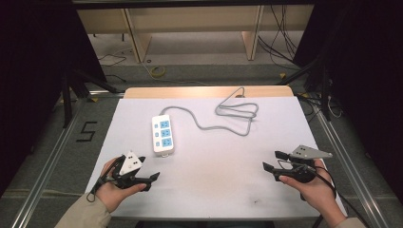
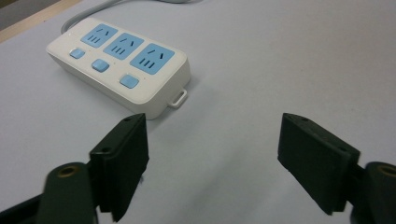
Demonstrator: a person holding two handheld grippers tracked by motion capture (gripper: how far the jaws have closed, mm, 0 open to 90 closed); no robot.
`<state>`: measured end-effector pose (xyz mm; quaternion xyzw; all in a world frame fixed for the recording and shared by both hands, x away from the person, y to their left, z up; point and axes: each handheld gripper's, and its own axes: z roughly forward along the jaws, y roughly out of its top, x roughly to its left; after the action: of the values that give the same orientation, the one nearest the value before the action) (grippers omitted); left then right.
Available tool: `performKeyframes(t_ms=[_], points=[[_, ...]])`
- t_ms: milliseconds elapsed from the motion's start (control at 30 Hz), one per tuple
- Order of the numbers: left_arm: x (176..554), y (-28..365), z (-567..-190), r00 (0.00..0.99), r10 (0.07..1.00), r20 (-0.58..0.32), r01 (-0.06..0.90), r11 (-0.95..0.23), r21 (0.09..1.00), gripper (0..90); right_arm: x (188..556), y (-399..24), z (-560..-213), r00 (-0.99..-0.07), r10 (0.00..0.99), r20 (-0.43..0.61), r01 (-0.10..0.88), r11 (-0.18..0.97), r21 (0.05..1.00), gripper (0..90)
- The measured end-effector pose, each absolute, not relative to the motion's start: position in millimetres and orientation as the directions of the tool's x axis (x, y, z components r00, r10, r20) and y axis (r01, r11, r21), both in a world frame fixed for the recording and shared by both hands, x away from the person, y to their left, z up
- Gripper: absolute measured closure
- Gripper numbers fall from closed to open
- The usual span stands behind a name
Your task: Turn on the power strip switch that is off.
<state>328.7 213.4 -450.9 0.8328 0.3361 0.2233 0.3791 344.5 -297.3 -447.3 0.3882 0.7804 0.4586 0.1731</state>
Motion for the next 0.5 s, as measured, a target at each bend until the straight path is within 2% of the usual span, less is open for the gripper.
performKeyframes(t_ms=[233, 333, 500], points=[[328, 214, -448, 0.670, 0.730, 0.135, 0.375, -0.489, 0.788, 34.9, 344, -297, -447, -0.639, 0.764, 0.085, 0.447, 0.280, 0.849, 30.6], [330, 216, -445, 0.646, 0.748, 0.154, 0.373, -0.485, 0.791, 50.7, 344, -296, -447, -0.643, 0.761, 0.083, 0.448, 0.285, 0.847, 30.6], [331, 217, -439, 0.616, 0.768, 0.178, 0.378, -0.486, 0.788, 81.8, 344, -295, -448, -0.643, 0.761, 0.081, 0.447, 0.288, 0.847, 30.6]])
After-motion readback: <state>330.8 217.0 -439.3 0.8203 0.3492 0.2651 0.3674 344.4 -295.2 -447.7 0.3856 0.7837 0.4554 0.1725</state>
